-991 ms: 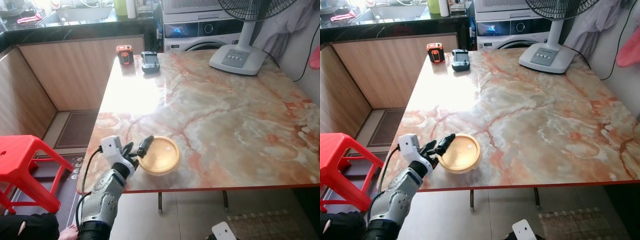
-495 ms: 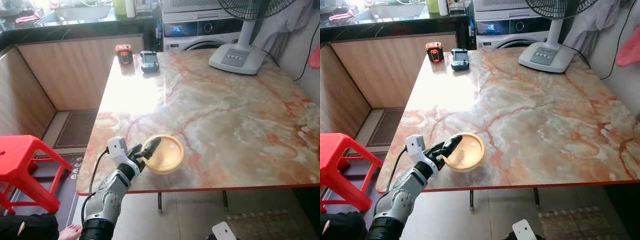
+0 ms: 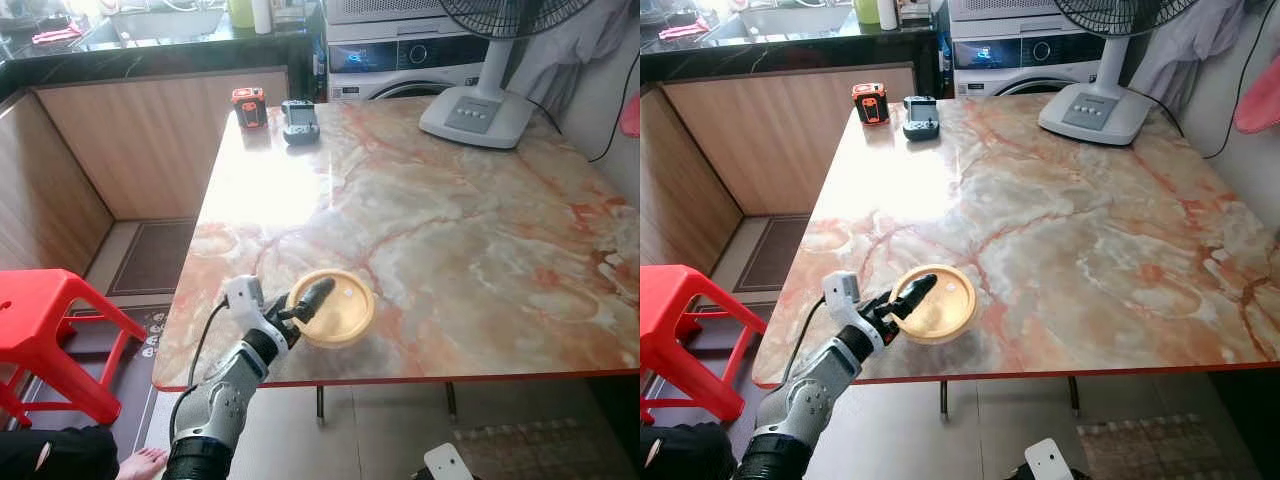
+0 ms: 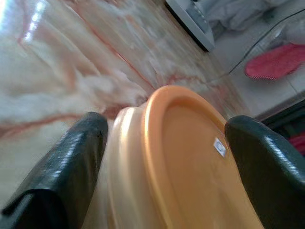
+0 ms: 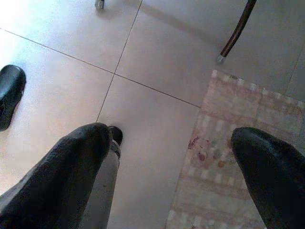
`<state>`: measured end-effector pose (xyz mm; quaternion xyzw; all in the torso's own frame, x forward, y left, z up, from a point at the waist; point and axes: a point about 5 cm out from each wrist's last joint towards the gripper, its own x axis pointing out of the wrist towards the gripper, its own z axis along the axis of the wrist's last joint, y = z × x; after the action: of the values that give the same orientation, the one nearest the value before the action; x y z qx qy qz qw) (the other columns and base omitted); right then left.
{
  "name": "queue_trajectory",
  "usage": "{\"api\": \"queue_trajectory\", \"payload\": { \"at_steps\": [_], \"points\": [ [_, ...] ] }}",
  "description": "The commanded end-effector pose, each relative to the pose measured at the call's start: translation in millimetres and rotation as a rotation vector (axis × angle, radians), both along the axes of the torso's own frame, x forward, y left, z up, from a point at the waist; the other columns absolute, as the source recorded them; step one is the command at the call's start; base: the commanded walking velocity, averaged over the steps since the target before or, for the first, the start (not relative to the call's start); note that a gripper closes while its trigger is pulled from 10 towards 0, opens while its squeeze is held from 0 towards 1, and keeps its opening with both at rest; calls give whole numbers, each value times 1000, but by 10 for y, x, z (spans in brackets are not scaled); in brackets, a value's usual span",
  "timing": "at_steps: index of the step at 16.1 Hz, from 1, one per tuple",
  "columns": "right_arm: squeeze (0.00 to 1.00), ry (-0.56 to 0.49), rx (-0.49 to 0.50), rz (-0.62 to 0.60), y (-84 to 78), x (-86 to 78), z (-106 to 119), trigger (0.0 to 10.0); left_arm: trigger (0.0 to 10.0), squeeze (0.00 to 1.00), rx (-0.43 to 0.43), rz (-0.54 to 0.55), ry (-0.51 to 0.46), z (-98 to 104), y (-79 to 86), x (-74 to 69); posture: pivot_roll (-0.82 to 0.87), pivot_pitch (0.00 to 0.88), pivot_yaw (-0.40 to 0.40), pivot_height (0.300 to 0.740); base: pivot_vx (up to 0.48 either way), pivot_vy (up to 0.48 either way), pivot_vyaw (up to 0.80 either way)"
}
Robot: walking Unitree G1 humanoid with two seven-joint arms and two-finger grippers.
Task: Restocking fridge
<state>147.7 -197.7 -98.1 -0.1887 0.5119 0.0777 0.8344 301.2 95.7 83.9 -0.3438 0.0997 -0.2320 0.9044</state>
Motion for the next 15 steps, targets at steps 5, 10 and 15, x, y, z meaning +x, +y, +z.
{"api": "queue_trajectory", "payload": {
  "at_steps": [5,10,15],
  "points": [
    [0,6,-3,3,5,-5,-3,10000,10000,0,44,-88,7,-21,-112,-29,-26,0,57,740,0,0,0],
    [0,6,-4,1,2,-1,-2,10000,0,0,60,-94,1,-21,-127,-21,-24,0,56,740,0,0,0],
    [0,5,-4,3,3,5,0,10000,0,0,51,-91,-4,-19,-125,-19,-24,0,57,740,0,0,0]
  ]
}}
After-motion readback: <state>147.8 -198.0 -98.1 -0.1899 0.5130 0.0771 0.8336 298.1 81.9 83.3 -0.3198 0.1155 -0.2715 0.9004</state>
